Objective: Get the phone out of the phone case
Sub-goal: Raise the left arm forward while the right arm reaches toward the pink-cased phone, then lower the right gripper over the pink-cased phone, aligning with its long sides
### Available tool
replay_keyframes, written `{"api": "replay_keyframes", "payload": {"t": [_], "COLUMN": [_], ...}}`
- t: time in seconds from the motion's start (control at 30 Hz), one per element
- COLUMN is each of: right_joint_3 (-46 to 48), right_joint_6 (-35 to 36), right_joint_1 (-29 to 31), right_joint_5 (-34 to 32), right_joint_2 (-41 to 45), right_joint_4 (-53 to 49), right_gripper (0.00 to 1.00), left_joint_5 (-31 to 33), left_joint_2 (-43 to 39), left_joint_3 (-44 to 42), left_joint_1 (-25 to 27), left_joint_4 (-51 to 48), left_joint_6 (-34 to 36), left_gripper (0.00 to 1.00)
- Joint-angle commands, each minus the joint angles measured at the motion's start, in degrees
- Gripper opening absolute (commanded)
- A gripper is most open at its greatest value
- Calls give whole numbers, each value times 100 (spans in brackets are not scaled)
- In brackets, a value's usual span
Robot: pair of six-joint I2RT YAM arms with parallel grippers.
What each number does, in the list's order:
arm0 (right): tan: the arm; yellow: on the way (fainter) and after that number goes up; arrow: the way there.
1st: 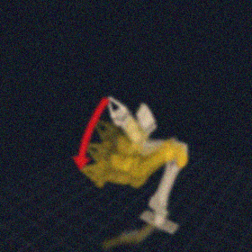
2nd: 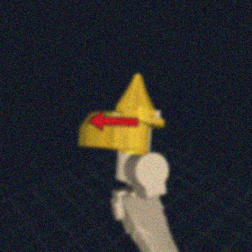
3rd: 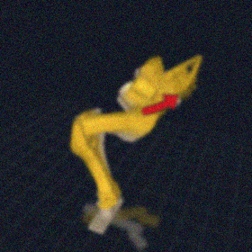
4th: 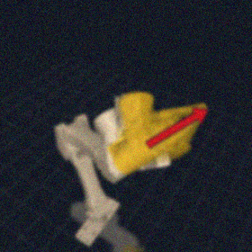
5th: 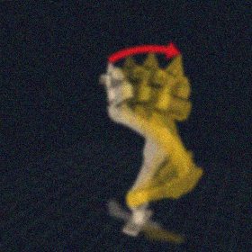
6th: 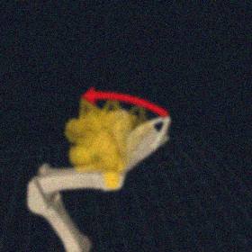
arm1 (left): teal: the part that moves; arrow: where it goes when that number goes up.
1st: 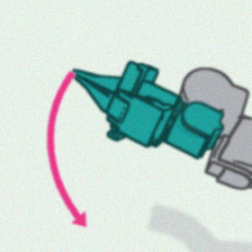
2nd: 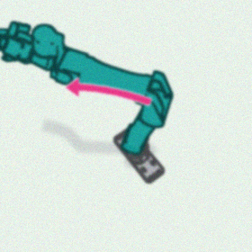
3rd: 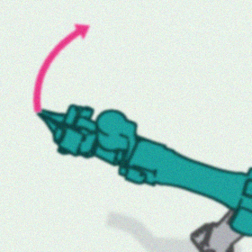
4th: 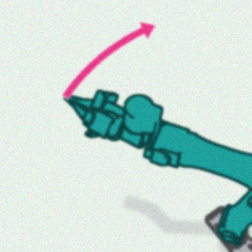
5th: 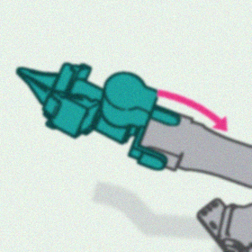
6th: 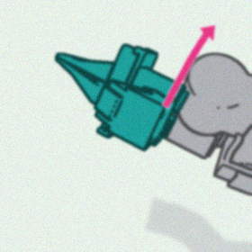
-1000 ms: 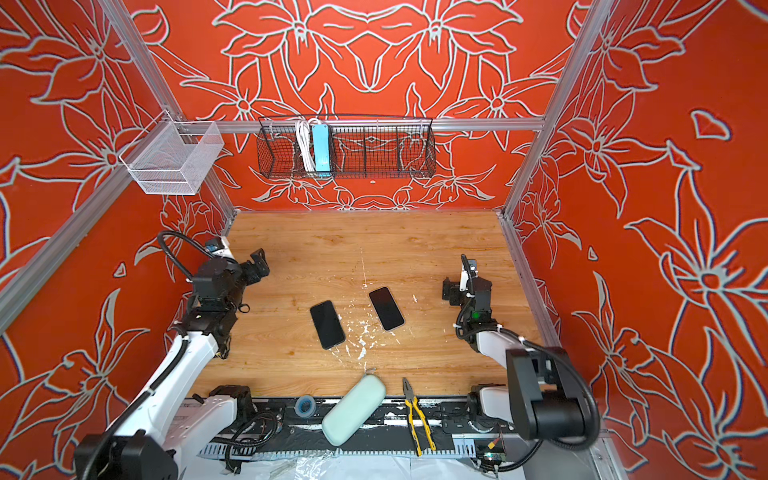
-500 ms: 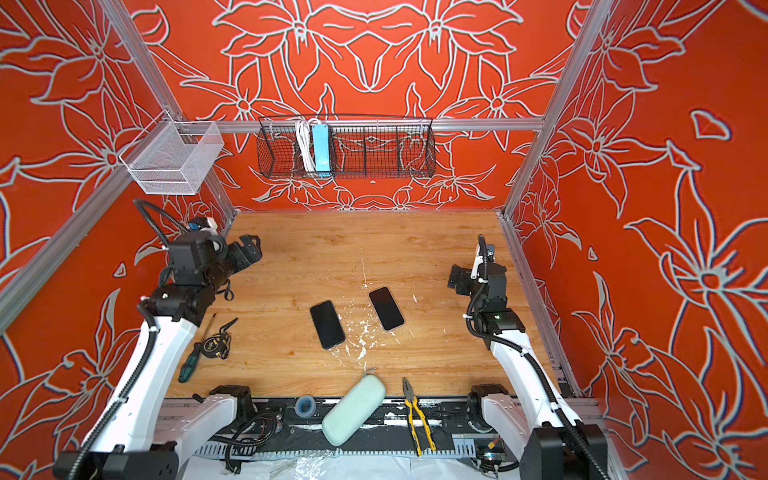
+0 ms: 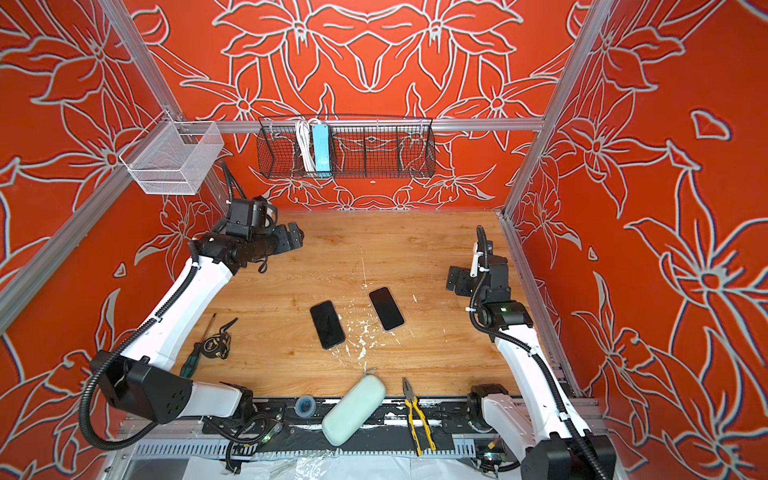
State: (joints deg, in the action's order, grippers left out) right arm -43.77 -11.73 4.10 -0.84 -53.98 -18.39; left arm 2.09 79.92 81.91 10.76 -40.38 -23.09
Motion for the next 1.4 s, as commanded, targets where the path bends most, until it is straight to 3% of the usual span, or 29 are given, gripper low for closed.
{"api": "replay_keyframes", "payload": {"t": [0.0, 0.27, 0.57, 1.37], "right_joint_3": [-122, -388, -574, -703], "right_joint_6": [-302, -445, -856, -1295], "right_joint_1": [270, 1438, 2529, 3449], "right_joint_5": [259, -399, -891, -825], "right_joint_2": [-71, -745, -1571, -2602], "right_joint_4": [-210, -472, -359, -419], "right_gripper": [97, 97, 98, 97], "left_joint_5": [-492, -1322, -1336, -1369], "left_joint_2": [-70, 92, 118, 141], "left_joint_3": [-456, -616, -623, -663], "left_joint_1": [-39, -15, -13, -16], "left_joint_4": [344, 443, 421, 391], "left_joint_6": [-68, -150, -200, -209], "left_gripper": [97, 97, 97, 97]}}
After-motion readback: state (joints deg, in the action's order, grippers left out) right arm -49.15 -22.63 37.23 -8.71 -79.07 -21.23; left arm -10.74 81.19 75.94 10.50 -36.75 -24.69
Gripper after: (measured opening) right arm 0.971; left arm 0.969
